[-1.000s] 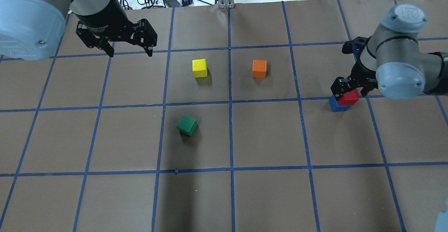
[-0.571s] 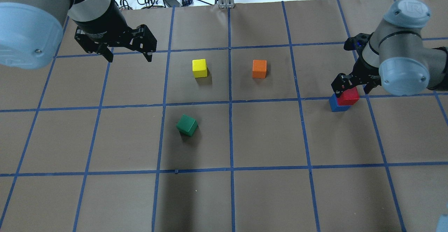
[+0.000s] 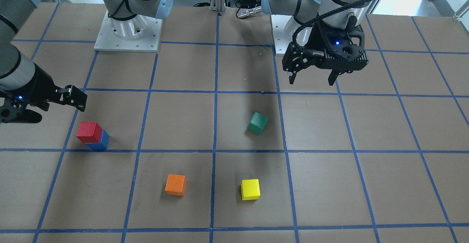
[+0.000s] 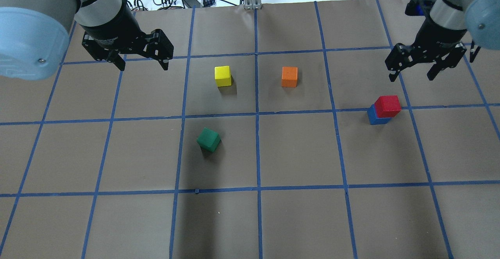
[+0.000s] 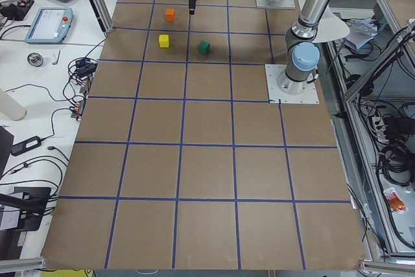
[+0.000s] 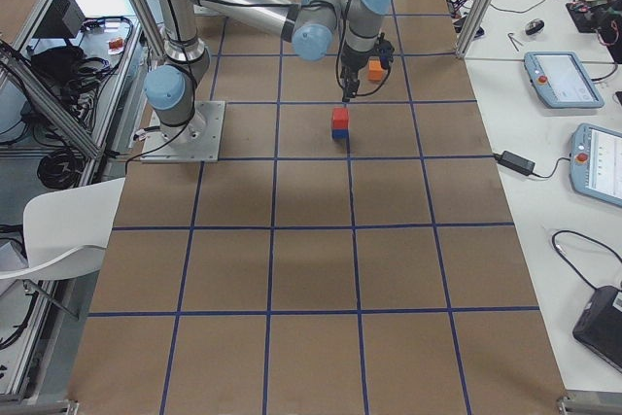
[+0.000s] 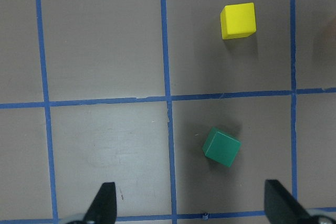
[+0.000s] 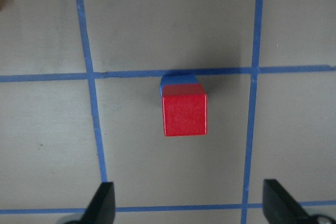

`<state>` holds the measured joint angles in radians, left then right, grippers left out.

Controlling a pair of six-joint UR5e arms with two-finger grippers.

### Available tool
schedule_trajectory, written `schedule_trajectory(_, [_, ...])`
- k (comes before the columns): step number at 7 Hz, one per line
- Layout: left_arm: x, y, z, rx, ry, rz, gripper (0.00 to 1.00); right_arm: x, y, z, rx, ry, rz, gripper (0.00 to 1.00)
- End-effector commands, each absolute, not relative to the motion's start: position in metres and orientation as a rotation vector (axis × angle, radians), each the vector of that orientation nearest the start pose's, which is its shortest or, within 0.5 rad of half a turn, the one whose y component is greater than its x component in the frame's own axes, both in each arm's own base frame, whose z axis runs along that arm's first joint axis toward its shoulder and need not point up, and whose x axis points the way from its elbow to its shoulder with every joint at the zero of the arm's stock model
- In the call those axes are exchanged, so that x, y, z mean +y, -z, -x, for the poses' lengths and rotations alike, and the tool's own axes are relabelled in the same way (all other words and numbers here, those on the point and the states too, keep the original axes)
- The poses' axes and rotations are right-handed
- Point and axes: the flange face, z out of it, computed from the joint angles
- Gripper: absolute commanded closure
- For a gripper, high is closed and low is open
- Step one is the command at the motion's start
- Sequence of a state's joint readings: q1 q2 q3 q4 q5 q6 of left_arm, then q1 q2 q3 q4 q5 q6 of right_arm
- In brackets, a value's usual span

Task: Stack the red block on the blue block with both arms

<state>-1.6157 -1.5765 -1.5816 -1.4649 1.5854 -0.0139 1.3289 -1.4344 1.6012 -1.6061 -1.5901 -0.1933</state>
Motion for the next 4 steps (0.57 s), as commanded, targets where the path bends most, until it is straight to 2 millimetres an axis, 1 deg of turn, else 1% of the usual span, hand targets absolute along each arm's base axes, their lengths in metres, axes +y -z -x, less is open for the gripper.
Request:
schedule_trajectory(1, [-0.497, -0.49, 0.154, 3.128, 0.14, -0.047, 0.0, -0.528, -0.486, -0.038, 3.133, -0.147, -0.249, 0.0])
schedule_trajectory(2, [-0.497, -0.49, 0.154, 3.127, 0.14, -0.047, 0.0, -0.521, -0.493, -0.079, 3.14, -0.134, -0.229, 0.0])
schedule_trajectory(3, [-0.497, -0.49, 0.154, 3.127, 0.14, -0.047, 0.0, -0.513, -0.495, -0.111, 3.164, -0.126, -0.147, 0.0])
schedule_trajectory(4, [-0.497, -0.491, 0.154, 3.127, 0.142, -0.049, 0.0, -0.51, -0.494, -0.124, 3.149, -0.132, -0.159, 0.0])
